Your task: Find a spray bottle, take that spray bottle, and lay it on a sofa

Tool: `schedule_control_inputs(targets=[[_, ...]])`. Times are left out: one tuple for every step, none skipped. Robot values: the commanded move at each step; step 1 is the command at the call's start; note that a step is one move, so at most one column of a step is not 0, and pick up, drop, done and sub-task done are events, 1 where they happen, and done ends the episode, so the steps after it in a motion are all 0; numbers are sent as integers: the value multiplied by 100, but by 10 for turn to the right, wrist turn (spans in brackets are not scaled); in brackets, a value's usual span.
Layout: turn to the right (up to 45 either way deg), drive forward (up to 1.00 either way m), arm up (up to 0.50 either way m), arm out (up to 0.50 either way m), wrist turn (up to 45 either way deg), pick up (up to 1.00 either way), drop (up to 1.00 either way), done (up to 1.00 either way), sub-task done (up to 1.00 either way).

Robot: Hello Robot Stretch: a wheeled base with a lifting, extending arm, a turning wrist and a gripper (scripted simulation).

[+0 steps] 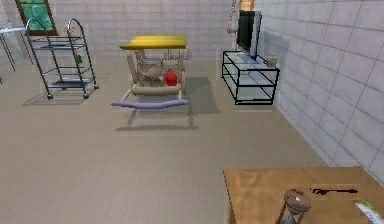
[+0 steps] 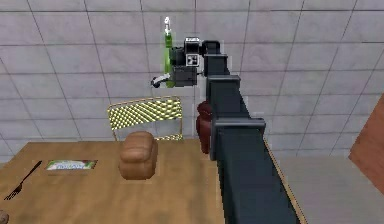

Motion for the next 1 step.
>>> schedule_control_inputs(targets=[[0,0,0,0,-450,0,0,0,0]])
